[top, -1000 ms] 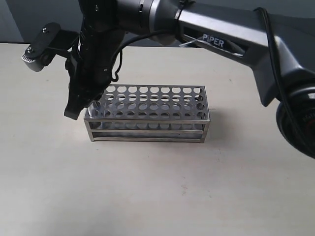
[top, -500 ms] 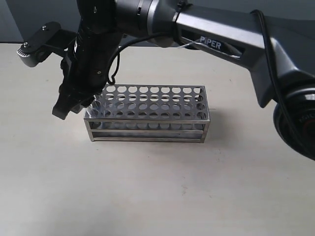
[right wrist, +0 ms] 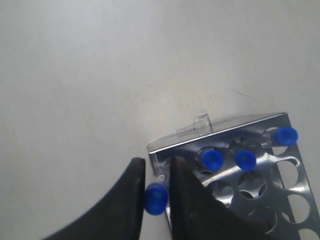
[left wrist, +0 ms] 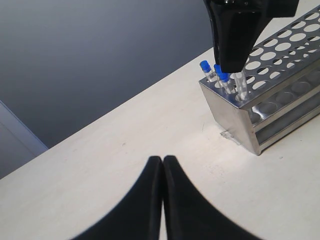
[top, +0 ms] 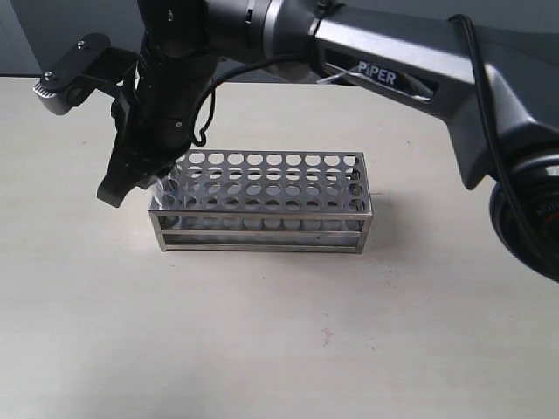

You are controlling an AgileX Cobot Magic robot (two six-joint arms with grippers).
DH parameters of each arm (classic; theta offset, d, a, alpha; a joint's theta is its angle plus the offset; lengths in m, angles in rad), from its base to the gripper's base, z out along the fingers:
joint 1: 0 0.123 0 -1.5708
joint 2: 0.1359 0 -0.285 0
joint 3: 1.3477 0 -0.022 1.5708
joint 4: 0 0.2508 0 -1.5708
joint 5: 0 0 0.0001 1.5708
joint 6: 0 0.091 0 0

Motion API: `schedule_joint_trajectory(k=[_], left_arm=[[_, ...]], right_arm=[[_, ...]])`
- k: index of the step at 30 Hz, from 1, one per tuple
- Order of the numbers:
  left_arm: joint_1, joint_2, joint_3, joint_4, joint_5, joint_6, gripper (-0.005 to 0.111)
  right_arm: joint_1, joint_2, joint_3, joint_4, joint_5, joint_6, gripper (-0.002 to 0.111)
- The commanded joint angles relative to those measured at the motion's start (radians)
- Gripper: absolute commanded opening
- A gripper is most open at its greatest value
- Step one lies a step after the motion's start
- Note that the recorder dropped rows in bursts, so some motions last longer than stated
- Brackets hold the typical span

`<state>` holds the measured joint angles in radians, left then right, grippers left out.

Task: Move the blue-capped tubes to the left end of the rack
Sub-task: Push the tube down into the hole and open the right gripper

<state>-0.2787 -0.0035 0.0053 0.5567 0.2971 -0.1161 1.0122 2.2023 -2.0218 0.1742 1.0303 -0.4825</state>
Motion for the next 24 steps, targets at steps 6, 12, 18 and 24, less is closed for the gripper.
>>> schedule_joint_trajectory(k=[6,12,18,24], left_arm=[[-0.004,0.003,-0.005,-0.004,-0.004,-0.005,0.001],[-0.004,0.003,-0.005,-0.004,-0.004,-0.005,0.001],[-0.004,0.003,-0.005,-0.004,-0.004,-0.005,0.001],[-0.004,0.003,-0.005,-0.004,-0.004,-0.005,0.001]], right_arm=[[0.006,-0.018,0.002,-0.054,-0.036,0.029,0.008],[0.006,-0.008,0.002,-0.057,-0.041,0.040,0.008],[0.006,-0.005,0.002,-0.062,0.007,0.075,0.008],[0.006,0.012,0.002,-0.060,0.024,0.115,0.008]])
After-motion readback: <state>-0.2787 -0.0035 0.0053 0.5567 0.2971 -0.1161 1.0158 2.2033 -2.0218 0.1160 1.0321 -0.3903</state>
